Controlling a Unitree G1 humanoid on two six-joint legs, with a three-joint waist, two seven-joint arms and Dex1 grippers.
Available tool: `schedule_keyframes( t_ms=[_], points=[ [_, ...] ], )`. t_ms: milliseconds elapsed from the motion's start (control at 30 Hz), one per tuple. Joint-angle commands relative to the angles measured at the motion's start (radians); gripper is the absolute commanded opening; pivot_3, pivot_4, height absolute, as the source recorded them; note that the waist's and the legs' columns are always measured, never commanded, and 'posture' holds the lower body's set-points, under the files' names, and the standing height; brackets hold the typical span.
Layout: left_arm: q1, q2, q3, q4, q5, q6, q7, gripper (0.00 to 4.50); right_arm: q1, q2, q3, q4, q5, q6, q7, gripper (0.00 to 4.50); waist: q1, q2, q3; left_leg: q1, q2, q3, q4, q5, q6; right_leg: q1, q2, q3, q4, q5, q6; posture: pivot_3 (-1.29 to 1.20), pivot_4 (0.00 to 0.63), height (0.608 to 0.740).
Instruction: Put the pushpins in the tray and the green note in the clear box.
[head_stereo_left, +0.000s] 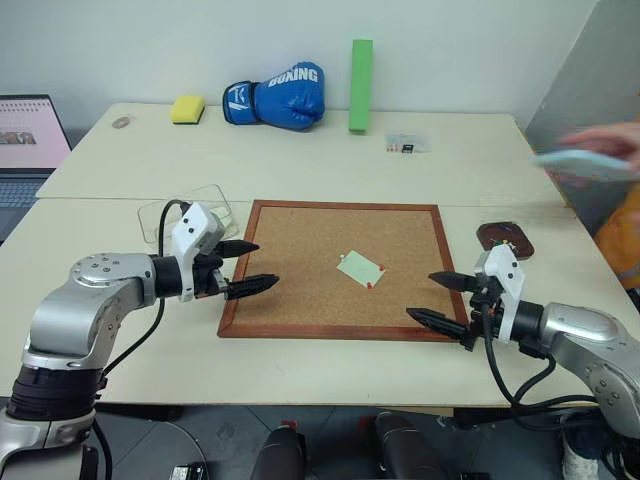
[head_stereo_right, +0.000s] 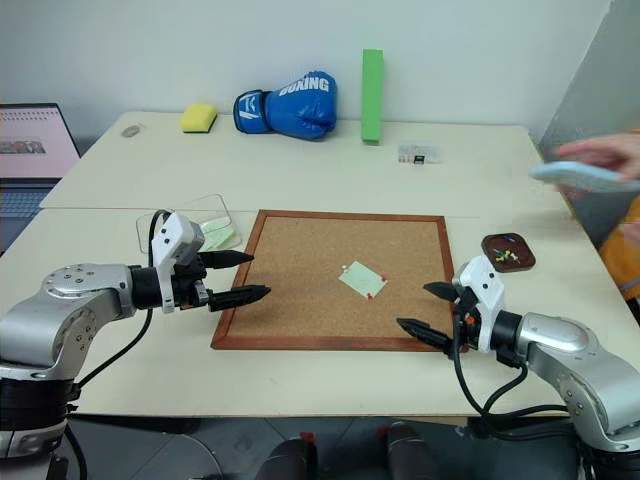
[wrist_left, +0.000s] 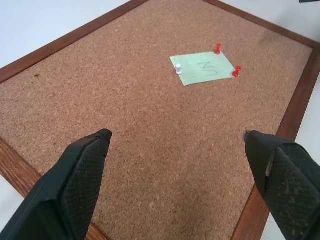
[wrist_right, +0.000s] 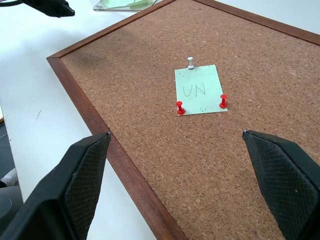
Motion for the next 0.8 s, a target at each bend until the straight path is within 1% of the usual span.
schedule_keyframes(
  t_ms=[33, 300, 800],
  points=[
    [-0.007, 0.023, 0.010, -0.026, -0.002, -0.019, -0.013, 4.50, -0.020, 0.004, -0.007, -0.008, 0.015, -0.015, 0.000, 4.48, 0.000, 0.000, 0.000, 0.000, 0.000, 0.000, 0.000, 0.000, 0.000, 0.000, 0.000, 0.000, 0.000, 0.000, 0.000, 0.00, 0.150, 0.740],
    [-0.016, 0.021, 0.009, -0.021, -0.013, -0.012, -0.011, 4.50, -0.048, 0.010, -0.006, 0.009, 0.012, -0.016, -0.009, 4.48, 0.000, 0.000, 0.000, 0.000, 0.000, 0.000, 0.001, 0.000, 0.000, 0.000, 0.000, 0.000, 0.000, 0.000, 0.000, 0.00, 0.150, 0.740],
    [-0.010, 0.013, 0.029, -0.036, -0.046, -0.010, -0.001, 4.50, -0.067, 0.017, 0.031, 0.045, -0.022, -0.076, 0.004, 4.48, 0.000, 0.000, 0.000, 0.000, 0.000, 0.000, 0.001, 0.000, 0.000, 0.000, 0.000, 0.000, 0.001, 0.000, 0.000, 0.00, 0.150, 0.740]
  ],
)
